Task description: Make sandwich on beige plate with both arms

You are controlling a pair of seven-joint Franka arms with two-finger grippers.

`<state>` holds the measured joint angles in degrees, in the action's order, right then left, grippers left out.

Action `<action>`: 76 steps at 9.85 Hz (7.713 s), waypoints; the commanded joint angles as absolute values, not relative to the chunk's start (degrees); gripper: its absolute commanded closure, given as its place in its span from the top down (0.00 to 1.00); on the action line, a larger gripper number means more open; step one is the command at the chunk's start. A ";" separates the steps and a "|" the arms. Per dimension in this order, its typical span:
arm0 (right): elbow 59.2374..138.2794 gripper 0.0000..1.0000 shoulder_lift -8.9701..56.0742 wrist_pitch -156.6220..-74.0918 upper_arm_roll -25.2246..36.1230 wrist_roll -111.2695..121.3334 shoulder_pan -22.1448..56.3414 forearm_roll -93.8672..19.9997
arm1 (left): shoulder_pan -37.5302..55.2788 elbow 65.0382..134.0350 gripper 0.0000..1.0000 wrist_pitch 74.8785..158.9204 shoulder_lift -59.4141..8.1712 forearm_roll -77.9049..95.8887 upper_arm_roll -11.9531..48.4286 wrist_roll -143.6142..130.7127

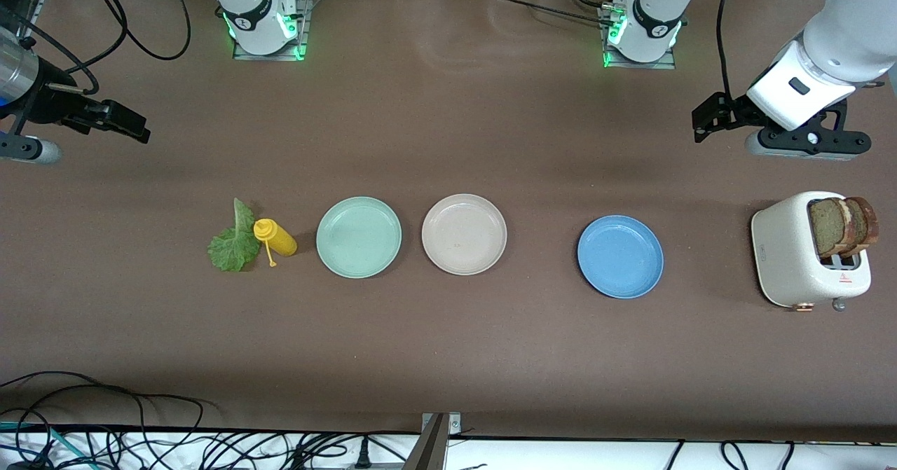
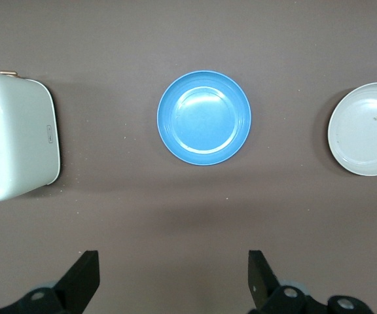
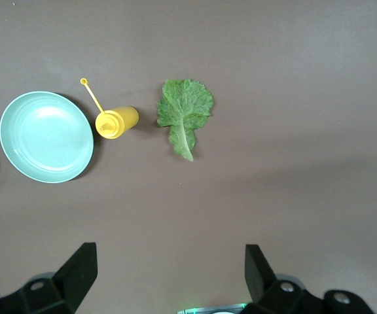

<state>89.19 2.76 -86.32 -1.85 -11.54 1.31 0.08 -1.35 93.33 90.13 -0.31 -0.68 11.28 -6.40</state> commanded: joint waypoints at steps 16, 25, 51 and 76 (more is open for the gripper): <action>89.12 1.00 2.99 -85.96 -1.85 -10.37 1.14 -0.62 | -1.67 93.52 1.00 89.74 0.35 -1.67 11.69 -5.71; 89.30 1.00 3.96 -87.10 -1.93 -10.46 1.23 -0.35 | -1.76 93.34 1.00 85.61 0.53 -2.11 11.16 -5.54; 92.81 1.00 39.81 -111.97 -1.85 -10.63 -0.44 -1.76 | -26.62 89.74 0.00 105.64 -25.14 -14.15 9.93 13.97; 84.11 0.00 20.23 -88.07 -2.18 0.62 -1.85 -5.71 | -0.54 81.55 0.00 109.48 -43.84 39.09 24.96 -2.46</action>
